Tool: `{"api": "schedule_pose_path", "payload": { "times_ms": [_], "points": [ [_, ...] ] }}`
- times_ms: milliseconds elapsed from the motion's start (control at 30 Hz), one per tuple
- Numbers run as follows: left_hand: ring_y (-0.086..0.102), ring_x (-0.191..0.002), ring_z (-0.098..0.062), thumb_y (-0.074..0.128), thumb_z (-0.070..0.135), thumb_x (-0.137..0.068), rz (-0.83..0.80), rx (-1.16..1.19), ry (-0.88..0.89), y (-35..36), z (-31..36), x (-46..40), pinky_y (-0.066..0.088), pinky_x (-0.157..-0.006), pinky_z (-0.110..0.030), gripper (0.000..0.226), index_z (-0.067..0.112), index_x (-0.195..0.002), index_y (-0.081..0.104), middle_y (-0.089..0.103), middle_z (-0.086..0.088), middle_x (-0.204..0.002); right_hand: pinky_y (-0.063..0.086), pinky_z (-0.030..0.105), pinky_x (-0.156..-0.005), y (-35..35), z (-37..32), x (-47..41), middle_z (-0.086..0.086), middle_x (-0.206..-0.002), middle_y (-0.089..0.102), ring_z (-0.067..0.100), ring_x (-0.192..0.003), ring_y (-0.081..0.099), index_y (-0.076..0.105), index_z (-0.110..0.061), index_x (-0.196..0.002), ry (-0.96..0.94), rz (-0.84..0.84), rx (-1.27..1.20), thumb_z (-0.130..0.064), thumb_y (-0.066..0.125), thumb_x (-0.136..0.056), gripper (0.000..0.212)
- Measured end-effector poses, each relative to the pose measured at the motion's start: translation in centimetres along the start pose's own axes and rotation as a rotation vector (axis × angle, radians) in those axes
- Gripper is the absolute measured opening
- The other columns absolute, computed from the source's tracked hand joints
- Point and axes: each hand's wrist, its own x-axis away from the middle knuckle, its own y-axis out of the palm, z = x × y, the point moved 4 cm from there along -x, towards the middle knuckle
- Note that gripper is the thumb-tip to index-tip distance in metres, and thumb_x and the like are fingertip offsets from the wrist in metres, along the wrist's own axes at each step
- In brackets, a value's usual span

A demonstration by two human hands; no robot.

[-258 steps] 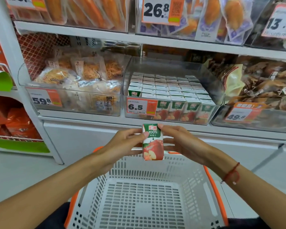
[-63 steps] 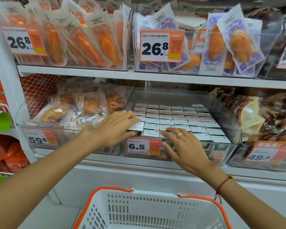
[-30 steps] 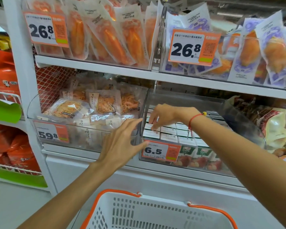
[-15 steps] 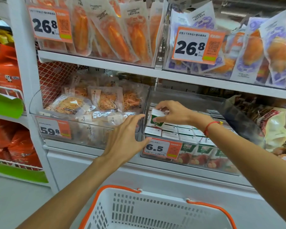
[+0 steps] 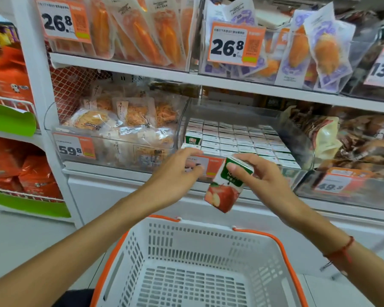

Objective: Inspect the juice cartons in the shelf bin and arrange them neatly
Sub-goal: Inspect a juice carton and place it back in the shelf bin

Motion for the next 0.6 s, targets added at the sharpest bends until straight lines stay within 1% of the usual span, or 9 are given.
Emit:
{"api": "schedule_pose_path", "payload": {
  "times_ms": [100,167,233,300,367,433,467,533,600],
  "points": [
    [0.054,-0.118,-0.004,0.054,0.034,-0.097,-0.211,0.167,-0.093,2.4,0.2,2.4,0.043,-0.103,-0.034,0.033,0.030,-0.130,0.054,0.057,0.014,-0.130,0.055,0.023,-0.078,1.0,1.6,2.4,-0.009,-0.101,0.075,0.007,-0.095,0.069,0.074,-0.024,-0.104,0.087,-0.040,-0.053,-0.045,0.063,-0.080,0.034],
    [0.058,-0.114,-0.001,0.057,0.034,-0.096,-0.321,0.245,-0.142,3.5,-0.2,3.5,0.047,-0.102,-0.032,0.025,0.036,-0.121,0.058,0.062,0.017,-0.123,0.055,0.021,-0.075,1.5,2.3,3.3,-0.012,-0.097,0.075,0.005,-0.092,0.070,0.075,-0.030,-0.098,0.115,-0.047,-0.085,-0.047,0.064,-0.077,0.029],
    [0.062,-0.109,0.001,0.060,0.032,-0.095,-0.386,0.239,-0.156,4.0,-0.7,3.9,0.049,-0.100,-0.029,0.022,0.037,-0.117,0.059,0.065,0.015,-0.118,0.053,0.016,-0.068,1.9,2.8,3.6,-0.013,-0.094,0.076,0.004,-0.087,0.071,0.075,-0.031,-0.096,0.152,-0.038,-0.125,-0.047,0.066,-0.073,0.030],
    [0.064,-0.109,-0.003,0.062,0.030,-0.093,-0.411,0.214,-0.158,4.3,-1.3,3.9,0.051,-0.100,-0.030,0.031,0.030,-0.124,0.060,0.067,0.009,-0.120,0.052,0.015,-0.065,2.1,3.6,3.8,-0.009,-0.093,0.076,0.006,-0.085,0.072,0.076,-0.026,-0.100,0.220,-0.031,-0.170,-0.047,0.067,-0.072,0.037],
    [0.064,-0.109,-0.005,0.064,0.032,-0.091,-0.410,0.218,-0.164,4.5,-1.9,3.9,0.052,-0.098,-0.030,0.038,0.025,-0.128,0.060,0.066,0.006,-0.121,0.055,0.021,-0.070,2.3,4.2,3.9,-0.006,-0.094,0.076,0.008,-0.086,0.072,0.075,-0.023,-0.104,0.278,-0.033,-0.191,-0.051,0.069,-0.068,0.046],
    [0.066,-0.105,-0.002,0.066,0.033,-0.089,-0.395,0.273,-0.179,5.1,-2.4,4.0,0.054,-0.092,-0.024,0.034,0.027,-0.123,0.062,0.068,0.008,-0.118,0.055,0.030,-0.080,2.4,5.1,4.1,-0.002,-0.100,0.076,0.012,-0.094,0.071,0.071,-0.022,-0.108,0.358,-0.028,-0.248,-0.056,0.071,-0.062,0.057],
    [0.067,-0.103,-0.001,0.066,0.033,-0.089,-0.374,0.308,-0.192,5.3,-2.7,4.0,0.054,-0.089,-0.021,0.031,0.029,-0.120,0.064,0.069,0.009,-0.115,0.055,0.029,-0.082,2.3,5.4,4.1,0.000,-0.104,0.075,0.014,-0.098,0.070,0.069,-0.019,-0.112,0.392,-0.040,-0.309,-0.056,0.071,-0.063,0.061],
    [0.068,-0.102,-0.003,0.067,0.033,-0.089,-0.318,0.371,-0.219,5.8,-3.2,4.0,0.054,-0.092,-0.026,0.027,0.030,-0.116,0.065,0.072,0.009,-0.112,0.053,0.027,-0.085,2.2,5.8,4.0,0.002,-0.110,0.073,0.014,-0.105,0.068,0.065,-0.015,-0.120,0.445,-0.109,-0.387,-0.053,0.066,-0.075,0.059],
    [0.069,-0.101,-0.004,0.067,0.031,-0.089,-0.274,0.417,-0.242,6.2,-3.4,3.9,0.055,-0.093,-0.030,0.024,0.030,-0.113,0.065,0.072,0.007,-0.113,0.050,0.031,-0.093,2.0,6.1,4.0,0.001,-0.114,0.072,0.015,-0.110,0.067,0.066,-0.017,-0.121,0.459,-0.185,-0.368,-0.051,0.059,-0.087,0.049]
  ]
}}
